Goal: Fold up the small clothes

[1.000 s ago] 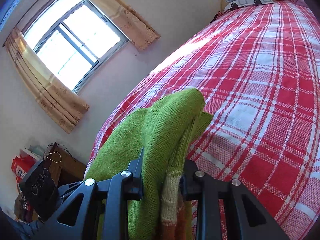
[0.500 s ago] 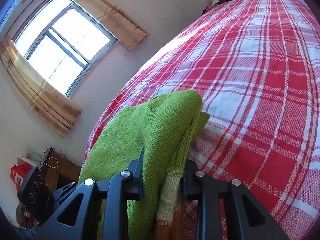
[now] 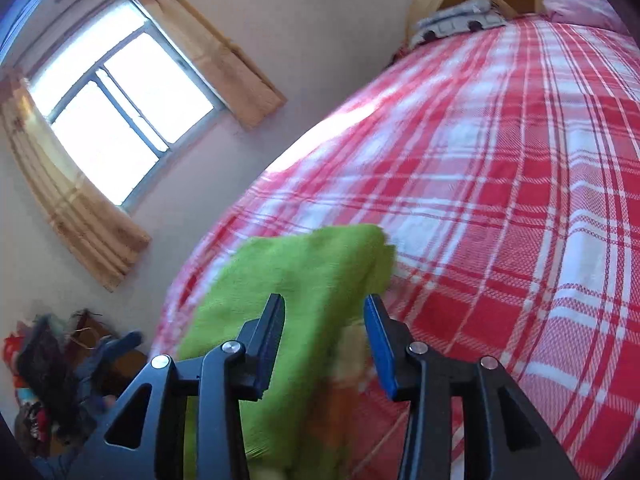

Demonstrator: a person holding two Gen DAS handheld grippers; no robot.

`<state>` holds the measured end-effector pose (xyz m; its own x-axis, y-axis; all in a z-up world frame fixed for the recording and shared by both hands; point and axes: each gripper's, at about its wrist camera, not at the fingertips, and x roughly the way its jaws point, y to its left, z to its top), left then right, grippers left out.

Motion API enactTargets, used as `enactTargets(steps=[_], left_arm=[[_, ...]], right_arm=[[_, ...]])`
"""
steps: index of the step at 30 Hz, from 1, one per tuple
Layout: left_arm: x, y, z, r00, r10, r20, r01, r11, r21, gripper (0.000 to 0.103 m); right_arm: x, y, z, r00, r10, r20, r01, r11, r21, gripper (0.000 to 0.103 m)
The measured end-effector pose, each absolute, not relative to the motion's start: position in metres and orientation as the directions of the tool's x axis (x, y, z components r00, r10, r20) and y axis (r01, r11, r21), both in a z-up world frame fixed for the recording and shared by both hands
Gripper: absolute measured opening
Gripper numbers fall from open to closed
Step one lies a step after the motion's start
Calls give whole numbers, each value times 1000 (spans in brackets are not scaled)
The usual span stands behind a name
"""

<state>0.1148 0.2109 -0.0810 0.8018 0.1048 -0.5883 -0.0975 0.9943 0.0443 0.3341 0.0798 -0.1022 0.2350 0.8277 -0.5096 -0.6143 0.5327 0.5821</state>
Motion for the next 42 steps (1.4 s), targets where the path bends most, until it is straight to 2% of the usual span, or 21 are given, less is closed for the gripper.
enactTargets(steps=[1, 3, 5, 7, 10, 14, 16, 19, 21, 26, 34, 42], left_arm=[[120, 216, -83, 801, 117, -587, -115, 993, 40, 103], [132, 227, -94, 771, 161, -617, -170, 984, 45, 103], [142, 239, -108, 736, 170, -655, -211, 977, 16, 103], [143, 246, -116, 731, 138, -668, -222, 974, -41, 103], [148, 250, -132, 713, 95, -694, -210, 974, -82, 103], [145, 253, -145, 741, 57, -669, -216, 964, -157, 103], [142, 253, -141, 739, 56, -671, -231, 957, -174, 103], [126, 245, -121, 755, 112, -646, -252, 959, -128, 103], [119, 240, -108, 774, 121, -622, -238, 965, -108, 103], [106, 227, -76, 819, 127, -559, -217, 971, -98, 103], [99, 216, -52, 848, 117, -517, -187, 979, -86, 103], [93, 211, -41, 864, 112, -491, -174, 981, -81, 103]], right_arm=[[325, 77, -94, 213, 851, -481, -632, 495, 596, 44], [303, 80, -84, 148, 883, -445, -667, 422, 615, 52], [287, 89, -86, 69, 901, -429, -683, 356, 638, 53], [274, 96, -97, 11, 896, -444, -681, 332, 653, 53], [270, 104, -128, 14, 830, -558, -647, 433, 628, 53], [271, 100, -131, 18, 842, -539, -622, 431, 654, 52], [265, 97, -124, 47, 840, -540, -623, 447, 642, 52], [251, 75, -103, 154, 827, -541, -645, 499, 579, 53], [235, 61, -86, 255, 800, -543, -655, 556, 512, 62], [203, 25, -53, 453, 737, -502, -635, 662, 398, 66], [179, 7, -26, 536, 720, -441, -639, 687, 345, 70], [168, 12, -21, 547, 716, -434, -645, 691, 325, 70]])
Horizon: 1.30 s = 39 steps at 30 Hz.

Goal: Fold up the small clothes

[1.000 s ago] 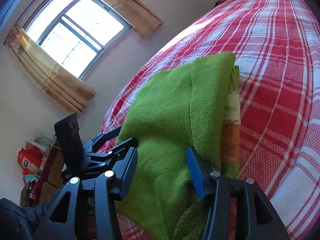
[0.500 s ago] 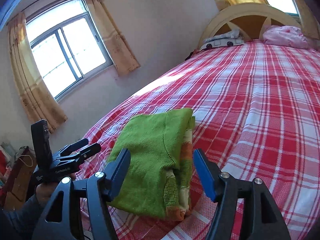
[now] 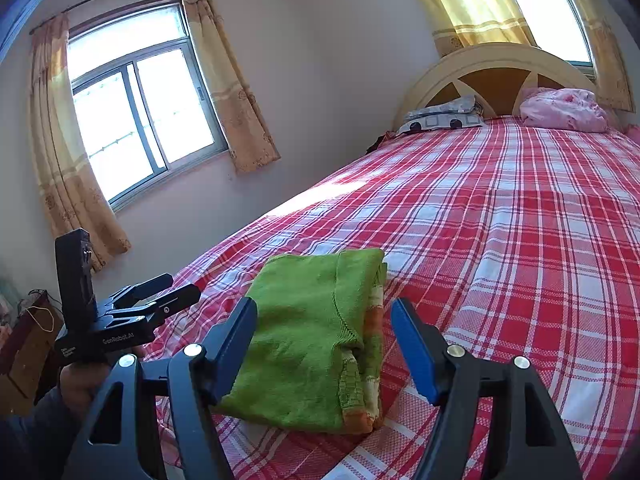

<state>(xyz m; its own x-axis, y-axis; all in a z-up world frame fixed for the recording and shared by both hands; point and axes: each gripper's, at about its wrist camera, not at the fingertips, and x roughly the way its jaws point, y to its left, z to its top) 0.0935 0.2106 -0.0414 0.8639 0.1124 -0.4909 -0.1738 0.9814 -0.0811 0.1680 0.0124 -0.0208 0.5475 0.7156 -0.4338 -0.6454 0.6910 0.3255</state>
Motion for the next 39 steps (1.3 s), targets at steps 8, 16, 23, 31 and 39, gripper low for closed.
enactTargets(steps=[8, 16, 23, 31, 39], left_arm=[[91, 208, -41, 868, 110, -485, -170, 982, -82, 103], [90, 205, -40, 867, 104, -487, -164, 983, -81, 103], [89, 203, -38, 869, 104, -484, -163, 983, -80, 103], [89, 203, -37, 870, 105, -482, -163, 983, -79, 103], [89, 202, -36, 870, 101, -482, -155, 985, -73, 103]], right_arm=[[167, 13, -25, 551, 712, -436, -639, 695, 328, 70], [165, 16, -28, 550, 707, -445, -639, 699, 320, 71], [166, 16, -29, 547, 707, -447, -636, 699, 328, 71], [167, 15, -30, 548, 708, -446, -635, 699, 328, 71], [168, 15, -31, 549, 707, -446, -635, 700, 327, 71]])
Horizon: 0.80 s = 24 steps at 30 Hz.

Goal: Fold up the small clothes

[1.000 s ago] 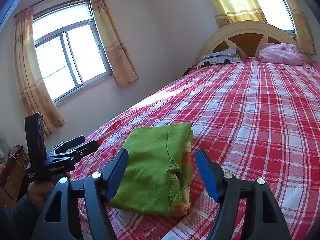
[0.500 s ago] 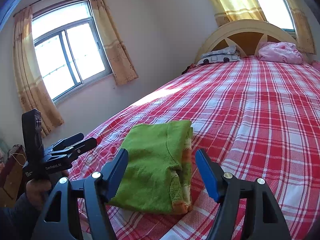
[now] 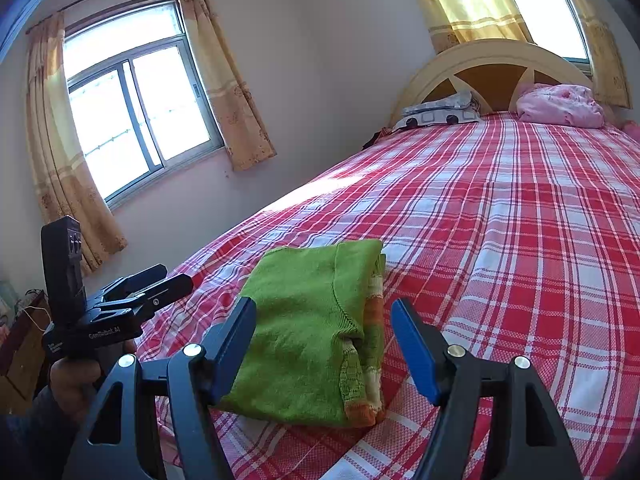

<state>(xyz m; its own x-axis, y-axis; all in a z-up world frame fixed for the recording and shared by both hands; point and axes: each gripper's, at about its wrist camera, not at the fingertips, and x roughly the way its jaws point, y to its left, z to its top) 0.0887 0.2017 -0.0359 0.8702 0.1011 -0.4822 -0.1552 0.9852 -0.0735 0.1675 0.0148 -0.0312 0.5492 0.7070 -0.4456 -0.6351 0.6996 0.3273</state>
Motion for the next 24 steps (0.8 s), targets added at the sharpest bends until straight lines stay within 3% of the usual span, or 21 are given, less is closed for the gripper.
enactTargets(steps=[24], left_arm=[[91, 196, -32, 861, 173, -478, -190, 982, 13, 103]], right_arm=[[158, 14, -25, 571, 703, -424, -642, 704, 304, 71]])
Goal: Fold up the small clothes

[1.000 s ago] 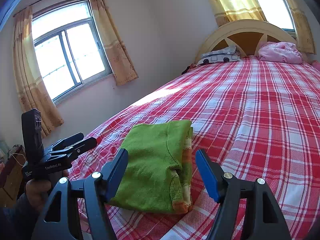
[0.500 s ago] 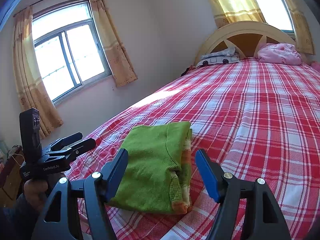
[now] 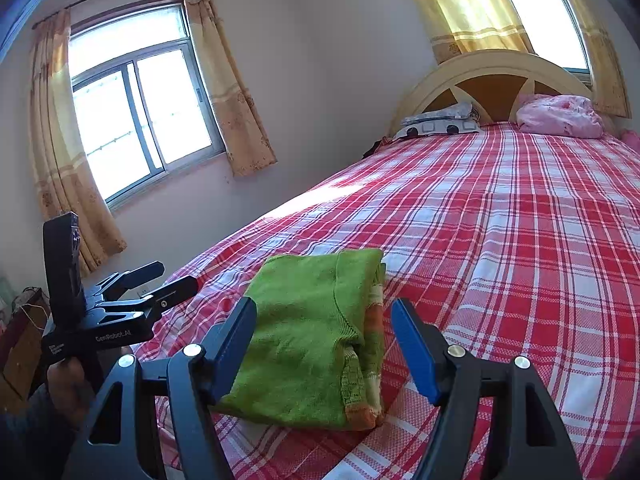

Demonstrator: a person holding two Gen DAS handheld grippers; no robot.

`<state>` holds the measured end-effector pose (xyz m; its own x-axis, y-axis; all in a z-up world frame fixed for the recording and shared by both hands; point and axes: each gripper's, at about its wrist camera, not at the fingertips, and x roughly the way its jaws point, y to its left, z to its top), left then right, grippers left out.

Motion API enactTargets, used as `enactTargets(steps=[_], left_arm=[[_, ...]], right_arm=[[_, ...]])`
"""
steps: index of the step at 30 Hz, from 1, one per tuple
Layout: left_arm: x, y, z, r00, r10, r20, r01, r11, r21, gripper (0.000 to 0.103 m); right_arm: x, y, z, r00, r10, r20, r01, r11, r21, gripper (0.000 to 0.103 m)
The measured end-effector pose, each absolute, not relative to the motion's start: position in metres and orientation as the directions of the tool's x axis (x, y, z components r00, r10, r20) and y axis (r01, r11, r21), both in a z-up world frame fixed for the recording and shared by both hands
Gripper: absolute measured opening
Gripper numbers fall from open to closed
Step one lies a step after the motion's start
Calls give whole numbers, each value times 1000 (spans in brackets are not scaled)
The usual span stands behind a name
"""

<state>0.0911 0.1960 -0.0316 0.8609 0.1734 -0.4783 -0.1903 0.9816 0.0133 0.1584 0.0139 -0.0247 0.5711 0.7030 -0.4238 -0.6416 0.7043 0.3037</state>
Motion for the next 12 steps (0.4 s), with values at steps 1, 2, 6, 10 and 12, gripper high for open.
enactTargets(steps=[1, 2, 6, 10, 12], left_arm=[[91, 197, -32, 860, 175, -480, -192, 981, 13, 103], [92, 198, -32, 859, 177, -480, -194, 981, 13, 103], [91, 199, -34, 861, 169, -479, -187, 982, 11, 103], [90, 197, -35, 865, 177, -470, -189, 982, 21, 103], [90, 196, -35, 867, 178, -465, -188, 982, 26, 103]], right_arm=[[158, 14, -25, 571, 703, -423, -642, 704, 304, 71], [158, 14, -25, 571, 703, -423, -642, 704, 304, 71], [158, 14, -25, 570, 704, -423, -642, 704, 305, 71], [158, 15, -27, 566, 703, -430, -642, 703, 305, 71], [157, 15, -28, 562, 705, -432, -644, 701, 306, 71]])
